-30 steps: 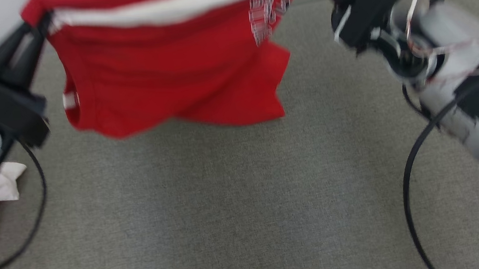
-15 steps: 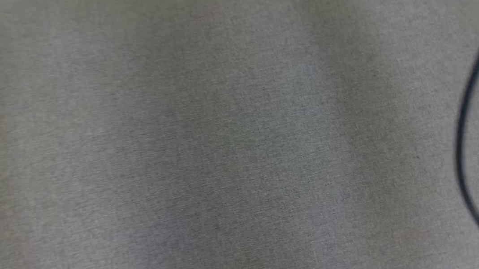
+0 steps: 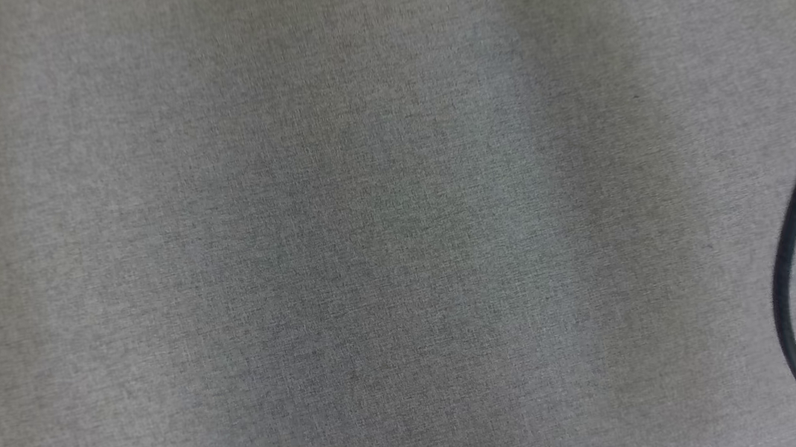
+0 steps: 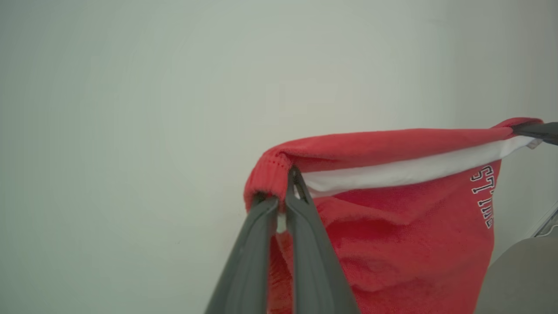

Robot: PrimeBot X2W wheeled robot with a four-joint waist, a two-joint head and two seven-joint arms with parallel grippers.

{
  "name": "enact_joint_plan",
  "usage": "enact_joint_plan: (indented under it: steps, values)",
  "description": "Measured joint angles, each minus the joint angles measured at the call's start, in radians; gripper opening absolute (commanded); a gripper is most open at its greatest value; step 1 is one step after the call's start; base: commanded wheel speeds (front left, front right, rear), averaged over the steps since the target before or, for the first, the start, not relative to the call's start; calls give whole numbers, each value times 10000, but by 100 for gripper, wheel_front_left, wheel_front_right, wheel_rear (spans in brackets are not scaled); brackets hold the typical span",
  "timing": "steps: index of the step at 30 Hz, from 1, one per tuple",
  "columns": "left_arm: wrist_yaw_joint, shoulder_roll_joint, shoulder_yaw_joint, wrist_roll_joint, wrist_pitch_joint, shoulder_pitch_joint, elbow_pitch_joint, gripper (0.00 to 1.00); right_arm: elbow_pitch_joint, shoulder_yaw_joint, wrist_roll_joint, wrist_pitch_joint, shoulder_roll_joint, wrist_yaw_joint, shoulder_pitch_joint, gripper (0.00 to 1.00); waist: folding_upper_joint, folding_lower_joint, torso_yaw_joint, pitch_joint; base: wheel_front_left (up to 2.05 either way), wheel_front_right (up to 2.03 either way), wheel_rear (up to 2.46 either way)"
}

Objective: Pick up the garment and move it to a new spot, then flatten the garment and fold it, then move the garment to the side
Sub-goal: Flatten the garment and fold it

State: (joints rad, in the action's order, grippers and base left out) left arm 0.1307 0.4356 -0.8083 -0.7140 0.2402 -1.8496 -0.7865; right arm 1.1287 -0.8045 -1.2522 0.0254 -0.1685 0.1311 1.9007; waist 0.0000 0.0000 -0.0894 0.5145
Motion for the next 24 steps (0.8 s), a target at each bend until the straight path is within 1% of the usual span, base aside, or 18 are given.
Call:
enact_joint_plan:
  steps: [4,5,6,9,13,18,19,22,24]
  values:
    - [0,81,-161,-330,119,556,280,0,-523,-355,21,-165,-324,0,-722,0,1,2,16,200,0,0,0]
    - [0,150,-165,-464,150,1060,516,0,-784,-531,4,-270,-506,0,-1244,0,1,3,34,187,0,0,0]
    - [0,194,-178,-491,161,1292,675,0,-965,-600,-35,-318,-554,0,-1514,0,2,2,40,159,0,0,0]
    - [0,391,48,-604,173,1982,1308,0,-1620,-805,-313,-525,-692,-2,-2290,0,0,-2,36,46,0,0,0]
    - [-44,594,550,-598,174,3515,2370,0,-2531,-1108,-629,-621,-970,-2,-3588,0,1,0,-2,-203,0,0,0]
    - [-422,915,1312,-514,176,5808,3908,0,-3703,-1505,-1039,-665,-1388,-4,-5217,0,0,-2,-47,-667,0,0,0]
    - [-560,966,1486,-420,174,6311,4219,0,-3894,-1580,-1060,-633,-1488,-4,-5532,0,0,-2,-57,-771,0,0,0]
    - [-884,1043,2102,-380,176,7880,5078,0,-4500,-1747,-1304,-548,-1755,-4,-6515,0,0,-2,-95,-1101,0,0,0]
    - [-995,1087,2424,-324,174,8928,5614,0,-4861,-1900,-1406,-500,-1942,-4,-7145,0,0,-2,-125,-1333,0,0,0]
